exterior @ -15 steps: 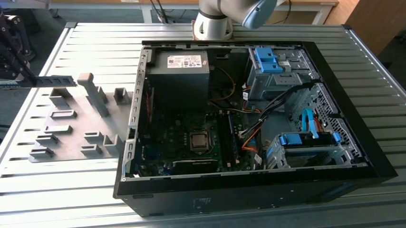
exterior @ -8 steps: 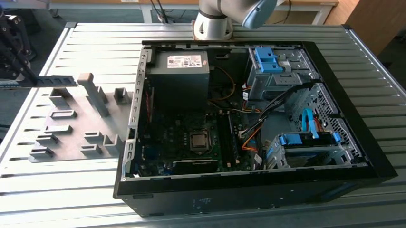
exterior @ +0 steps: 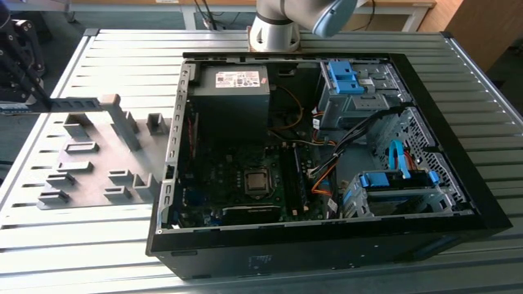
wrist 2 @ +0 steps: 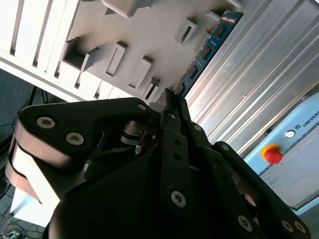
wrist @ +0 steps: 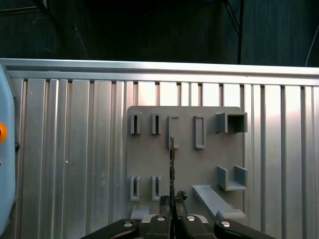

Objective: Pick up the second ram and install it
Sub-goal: 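Pick up the second ram and move it above second insertion slot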

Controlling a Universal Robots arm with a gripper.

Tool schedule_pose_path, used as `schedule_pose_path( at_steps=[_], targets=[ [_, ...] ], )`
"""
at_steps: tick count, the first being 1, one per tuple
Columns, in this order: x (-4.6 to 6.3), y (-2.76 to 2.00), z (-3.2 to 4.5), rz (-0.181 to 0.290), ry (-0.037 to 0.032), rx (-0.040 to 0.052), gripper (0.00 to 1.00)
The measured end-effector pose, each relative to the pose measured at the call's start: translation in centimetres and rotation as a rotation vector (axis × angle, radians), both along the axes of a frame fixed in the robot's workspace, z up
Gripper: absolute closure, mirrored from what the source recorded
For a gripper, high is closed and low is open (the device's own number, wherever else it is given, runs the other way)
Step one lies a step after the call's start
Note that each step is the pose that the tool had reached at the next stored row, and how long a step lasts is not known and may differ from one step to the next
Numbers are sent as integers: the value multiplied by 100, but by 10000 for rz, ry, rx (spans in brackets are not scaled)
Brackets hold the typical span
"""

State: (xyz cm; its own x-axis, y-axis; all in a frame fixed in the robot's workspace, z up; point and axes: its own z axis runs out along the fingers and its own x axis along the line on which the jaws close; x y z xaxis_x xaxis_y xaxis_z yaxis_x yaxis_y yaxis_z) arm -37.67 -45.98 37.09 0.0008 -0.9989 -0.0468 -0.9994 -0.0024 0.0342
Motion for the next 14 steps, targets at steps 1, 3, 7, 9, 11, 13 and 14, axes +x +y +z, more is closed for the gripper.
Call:
schedule_pose_path(
  at_steps=[1, 3, 7, 9, 11, 13, 14],
  targets=[
    [8, 0, 0, 0, 0, 0, 86],
    [23, 0, 0, 0, 0, 0, 86],
    [46, 0, 0, -1, -1, 0, 86],
    [54, 0, 0, 0, 0, 0, 86],
    [65, 0, 0, 0, 0, 0, 86],
    [76, 0, 0, 1, 0, 0, 86],
    [81, 0, 0, 1, 0, 0, 86]
  ],
)
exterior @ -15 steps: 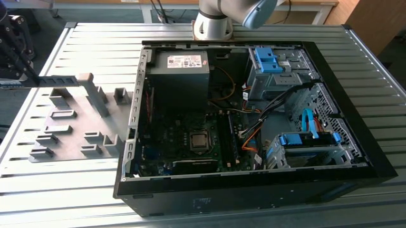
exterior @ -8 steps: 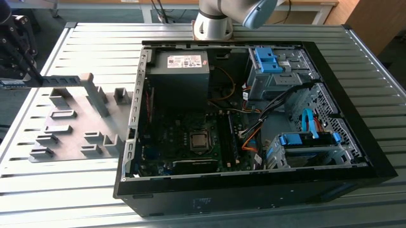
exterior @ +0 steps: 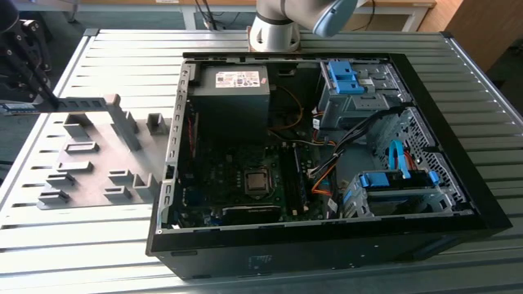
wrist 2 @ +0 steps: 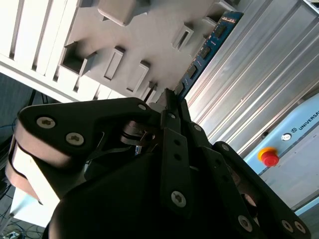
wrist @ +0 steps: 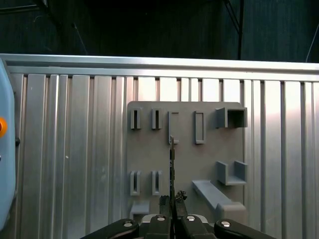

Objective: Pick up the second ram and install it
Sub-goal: 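Pick up the second ram and move it above second insertion slot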

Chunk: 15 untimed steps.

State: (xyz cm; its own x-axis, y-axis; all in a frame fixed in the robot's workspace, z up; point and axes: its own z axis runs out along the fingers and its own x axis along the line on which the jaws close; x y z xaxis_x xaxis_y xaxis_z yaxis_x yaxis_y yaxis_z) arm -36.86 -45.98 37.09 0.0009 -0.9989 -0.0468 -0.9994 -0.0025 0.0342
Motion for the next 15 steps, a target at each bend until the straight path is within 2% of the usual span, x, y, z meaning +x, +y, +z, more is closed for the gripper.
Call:
schedule_pose_path(
  at_steps=[15],
  targets=[
    [84, 0, 0, 0, -1, 0, 86]
  ],
)
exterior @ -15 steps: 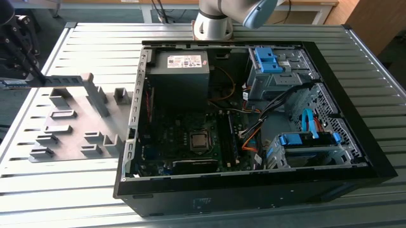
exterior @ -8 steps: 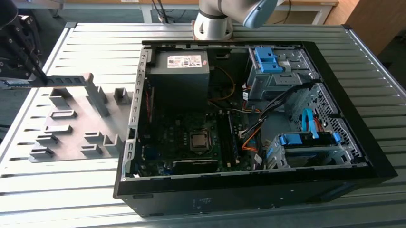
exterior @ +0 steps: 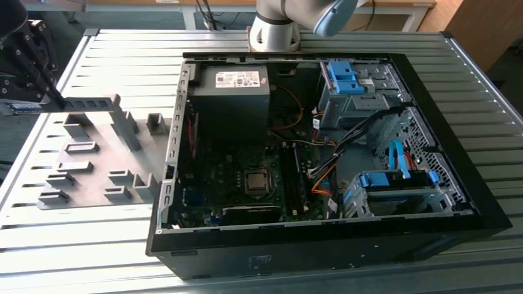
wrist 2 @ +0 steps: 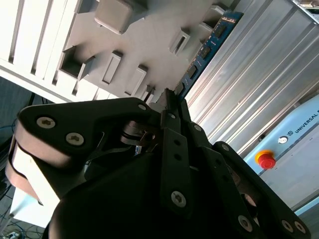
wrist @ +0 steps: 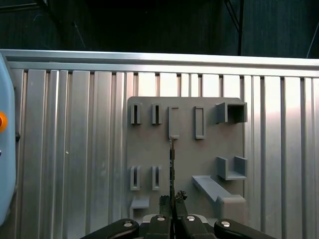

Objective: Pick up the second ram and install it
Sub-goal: 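Pick up the second ram and move it above second insertion slot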

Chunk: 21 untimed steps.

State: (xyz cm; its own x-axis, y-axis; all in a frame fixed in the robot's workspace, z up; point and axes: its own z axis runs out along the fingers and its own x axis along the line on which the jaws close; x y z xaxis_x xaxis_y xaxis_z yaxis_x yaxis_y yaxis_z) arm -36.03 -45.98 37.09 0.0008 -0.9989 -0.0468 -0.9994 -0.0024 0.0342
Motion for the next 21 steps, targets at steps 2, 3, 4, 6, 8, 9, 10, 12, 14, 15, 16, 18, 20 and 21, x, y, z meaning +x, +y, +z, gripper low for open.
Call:
schedule_pose_path(
  at_steps=[2, 3, 4, 6, 8, 9, 10, 12, 14, 15, 16, 18, 20, 21],
  targets=[
    [10, 0, 0, 0, 0, 0, 86],
    [15, 0, 0, 0, 0, 1, 86],
    [21, 0, 0, 0, 0, 0, 86],
    [34, 0, 0, 0, 0, 0, 86],
    [48, 0, 0, 0, 0, 0, 86],
    [55, 0, 0, 0, 1, 0, 86],
    [62, 0, 0, 0, 0, 0, 86],
    [78, 0, 0, 0, 0, 1, 86],
    [93, 0, 0, 0, 0, 0, 86],
    [102, 0, 0, 0, 0, 0, 86],
    [111, 0, 0, 0, 0, 1, 86],
    [129, 0, 0, 0, 1, 0, 86],
    [147, 0, 0, 0, 0, 0, 86],
    [155, 0, 0, 0, 0, 0, 86]
  ],
)
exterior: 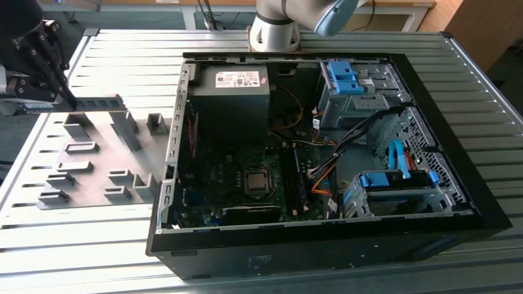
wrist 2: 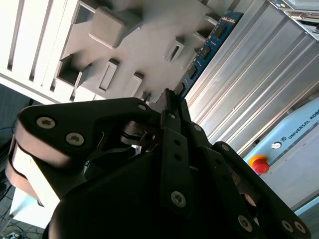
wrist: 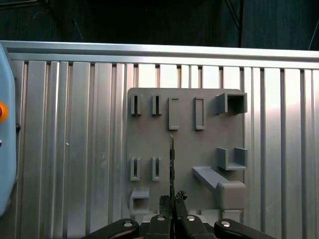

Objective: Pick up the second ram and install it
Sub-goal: 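Pick up the second ram and move it above second insertion slot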

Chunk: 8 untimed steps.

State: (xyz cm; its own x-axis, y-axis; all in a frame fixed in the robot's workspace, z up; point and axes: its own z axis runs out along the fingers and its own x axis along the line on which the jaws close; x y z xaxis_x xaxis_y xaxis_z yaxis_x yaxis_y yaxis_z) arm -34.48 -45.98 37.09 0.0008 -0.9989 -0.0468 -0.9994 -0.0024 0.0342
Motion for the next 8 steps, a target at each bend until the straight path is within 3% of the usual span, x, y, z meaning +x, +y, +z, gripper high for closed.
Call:
schedule_pose_path(
  at_steps=[8],
  targets=[
    [67, 0, 0, 0, 0, 0, 86]
  ],
)
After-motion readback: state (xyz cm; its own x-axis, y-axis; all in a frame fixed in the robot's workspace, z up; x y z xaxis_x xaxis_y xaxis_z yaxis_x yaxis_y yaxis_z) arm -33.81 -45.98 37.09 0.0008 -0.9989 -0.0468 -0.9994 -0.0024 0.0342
